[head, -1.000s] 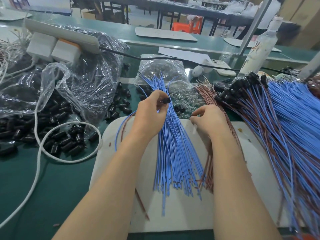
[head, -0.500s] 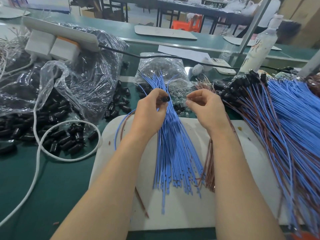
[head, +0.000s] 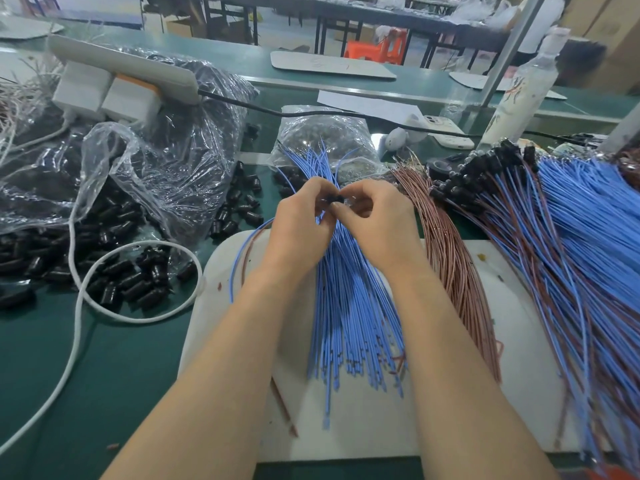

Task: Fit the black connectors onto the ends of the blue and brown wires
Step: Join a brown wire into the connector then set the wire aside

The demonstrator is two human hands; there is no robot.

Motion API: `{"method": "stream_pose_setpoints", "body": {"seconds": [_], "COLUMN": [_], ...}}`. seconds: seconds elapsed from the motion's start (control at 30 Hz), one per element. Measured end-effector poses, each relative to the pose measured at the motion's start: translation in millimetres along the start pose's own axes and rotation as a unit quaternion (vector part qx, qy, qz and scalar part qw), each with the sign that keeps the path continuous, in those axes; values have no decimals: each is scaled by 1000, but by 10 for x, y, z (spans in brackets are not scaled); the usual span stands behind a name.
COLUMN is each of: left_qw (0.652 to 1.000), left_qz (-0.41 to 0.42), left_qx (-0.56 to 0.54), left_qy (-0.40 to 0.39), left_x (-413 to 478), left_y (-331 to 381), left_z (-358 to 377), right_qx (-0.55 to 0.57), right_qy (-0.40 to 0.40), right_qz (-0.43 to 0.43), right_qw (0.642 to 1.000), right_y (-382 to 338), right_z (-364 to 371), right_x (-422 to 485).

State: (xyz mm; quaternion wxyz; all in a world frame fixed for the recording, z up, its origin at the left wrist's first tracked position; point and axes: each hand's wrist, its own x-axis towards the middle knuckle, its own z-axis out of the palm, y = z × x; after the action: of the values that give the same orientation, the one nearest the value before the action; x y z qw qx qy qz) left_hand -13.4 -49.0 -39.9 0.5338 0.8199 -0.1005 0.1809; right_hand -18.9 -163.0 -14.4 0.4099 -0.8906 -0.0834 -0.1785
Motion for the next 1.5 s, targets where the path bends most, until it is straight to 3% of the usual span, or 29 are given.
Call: {"method": "stream_pose_setpoints", "body": {"seconds": [0.27,0.5,0.9,1.17,1.3,1.5], "left_qw": [991,992,990,991,992,988], "left_qz": [35,60,57,38,21,12], "left_qx": [114,96,88,79,84,114], "left_qy": [65,51,96,105,97,102], "left_x": [27,3,12,30,45,24], "left_y": [-63,-12,-14,-50,-55,-20], "left_z": [-14,-8,-38,-34,-33,-38], "right_qx": [2,36,78,139,112,46], "right_qy": [49,42,-20,-7,-32,-7], "right_qz": [-45,-41,-15,-1,-12,-32], "right_qw": [998,998,997,990,993,998], "right_y": [-69,-69,-105,-143,-161,-177], "right_z": [23,2,-55,-166,-164,-131], "right_x": [-19,-21,-28,-9,-19,-35]}}
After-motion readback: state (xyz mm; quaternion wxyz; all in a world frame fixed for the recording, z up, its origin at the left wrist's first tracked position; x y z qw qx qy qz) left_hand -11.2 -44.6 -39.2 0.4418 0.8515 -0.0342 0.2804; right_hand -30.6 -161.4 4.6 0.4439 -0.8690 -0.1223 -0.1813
